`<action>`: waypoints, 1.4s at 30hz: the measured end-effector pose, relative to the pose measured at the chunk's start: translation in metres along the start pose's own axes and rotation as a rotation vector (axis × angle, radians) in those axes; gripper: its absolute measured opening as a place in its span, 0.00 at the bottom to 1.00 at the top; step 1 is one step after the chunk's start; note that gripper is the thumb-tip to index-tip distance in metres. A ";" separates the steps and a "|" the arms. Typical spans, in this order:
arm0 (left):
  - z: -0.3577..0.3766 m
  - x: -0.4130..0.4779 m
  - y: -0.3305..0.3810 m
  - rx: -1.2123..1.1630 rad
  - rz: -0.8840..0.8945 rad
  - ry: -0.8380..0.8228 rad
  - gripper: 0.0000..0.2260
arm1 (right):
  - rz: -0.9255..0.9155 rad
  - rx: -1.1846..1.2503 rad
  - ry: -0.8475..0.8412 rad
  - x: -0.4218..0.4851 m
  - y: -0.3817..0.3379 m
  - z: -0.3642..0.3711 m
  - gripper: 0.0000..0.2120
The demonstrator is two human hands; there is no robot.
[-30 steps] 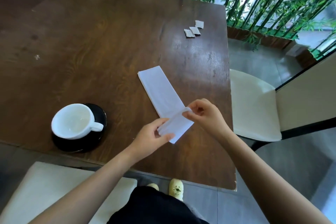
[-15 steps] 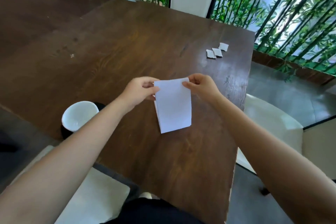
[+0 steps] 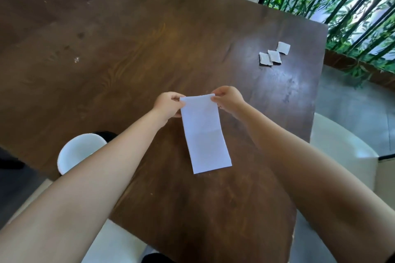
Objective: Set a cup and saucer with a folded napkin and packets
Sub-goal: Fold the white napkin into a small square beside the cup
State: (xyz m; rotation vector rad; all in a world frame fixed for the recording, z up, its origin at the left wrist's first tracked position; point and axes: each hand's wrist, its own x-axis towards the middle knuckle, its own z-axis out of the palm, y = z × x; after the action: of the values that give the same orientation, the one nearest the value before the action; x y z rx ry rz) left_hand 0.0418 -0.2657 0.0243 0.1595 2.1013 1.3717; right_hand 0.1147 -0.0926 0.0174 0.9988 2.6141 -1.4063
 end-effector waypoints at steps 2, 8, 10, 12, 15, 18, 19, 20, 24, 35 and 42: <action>0.002 0.013 -0.010 0.018 -0.029 0.013 0.08 | 0.009 -0.040 -0.018 0.010 0.007 0.009 0.12; 0.000 0.035 -0.026 0.259 0.062 0.008 0.09 | -0.034 -0.171 -0.051 0.024 0.018 0.022 0.10; -0.001 0.039 -0.027 0.369 0.113 0.011 0.10 | -0.068 -0.216 -0.032 0.028 0.019 0.023 0.09; -0.001 0.042 -0.026 0.416 0.175 0.016 0.10 | -0.112 -0.265 -0.009 0.032 0.019 0.024 0.09; 0.001 0.045 -0.023 0.479 0.273 0.031 0.10 | -0.133 -0.276 0.023 0.037 0.020 0.023 0.09; 0.006 0.052 -0.021 0.568 0.354 0.043 0.11 | -0.126 -0.271 0.029 0.039 0.024 0.021 0.08; 0.007 0.054 -0.021 0.593 0.365 0.045 0.11 | -0.126 -0.267 0.028 0.039 0.024 0.020 0.08; 0.008 0.056 -0.020 0.611 0.369 0.046 0.11 | -0.128 -0.263 0.025 0.040 0.024 0.019 0.08; 0.012 0.060 -0.020 0.633 0.361 0.041 0.11 | -0.146 -0.281 0.000 0.042 0.022 0.014 0.08; 0.014 0.067 -0.016 0.696 0.354 -0.032 0.14 | -0.158 -0.294 -0.054 0.046 0.022 0.009 0.13; 0.014 0.076 0.001 0.831 0.287 -0.173 0.12 | -0.171 -0.364 -0.126 0.053 0.021 0.007 0.12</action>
State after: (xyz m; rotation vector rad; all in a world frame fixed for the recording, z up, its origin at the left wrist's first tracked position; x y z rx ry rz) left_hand -0.0115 -0.2223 -0.0113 0.9055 2.4272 0.5072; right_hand 0.0824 -0.0614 -0.0180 0.6353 2.7697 -0.9256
